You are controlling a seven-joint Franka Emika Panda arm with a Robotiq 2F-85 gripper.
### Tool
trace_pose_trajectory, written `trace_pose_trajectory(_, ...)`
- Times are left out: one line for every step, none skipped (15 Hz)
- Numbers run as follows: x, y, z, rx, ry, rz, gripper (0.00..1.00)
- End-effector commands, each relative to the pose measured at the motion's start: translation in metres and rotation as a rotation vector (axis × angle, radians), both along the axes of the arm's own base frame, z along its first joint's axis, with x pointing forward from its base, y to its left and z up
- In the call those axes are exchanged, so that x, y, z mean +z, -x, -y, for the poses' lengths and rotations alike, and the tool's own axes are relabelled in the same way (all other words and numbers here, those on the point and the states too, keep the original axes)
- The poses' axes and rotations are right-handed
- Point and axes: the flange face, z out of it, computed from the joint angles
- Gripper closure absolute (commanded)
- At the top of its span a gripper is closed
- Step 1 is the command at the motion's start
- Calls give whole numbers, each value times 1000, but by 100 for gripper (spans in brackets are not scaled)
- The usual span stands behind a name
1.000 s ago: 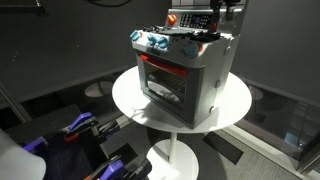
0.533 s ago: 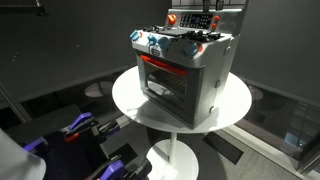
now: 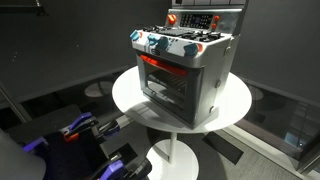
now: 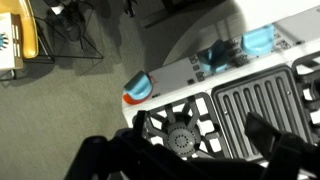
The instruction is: Press a button on the stove
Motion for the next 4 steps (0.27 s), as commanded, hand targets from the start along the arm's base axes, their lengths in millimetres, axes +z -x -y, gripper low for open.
trace_pose_trajectory(5,26,0,69,-29,-53,0)
trace_pose_trajectory(5,29,0,93,-33,-60,0)
trace_pose_trajectory(2,15,-1,52,-12,-46,0)
trace_pose_trajectory(2,18,-1,64,-15,-51,0)
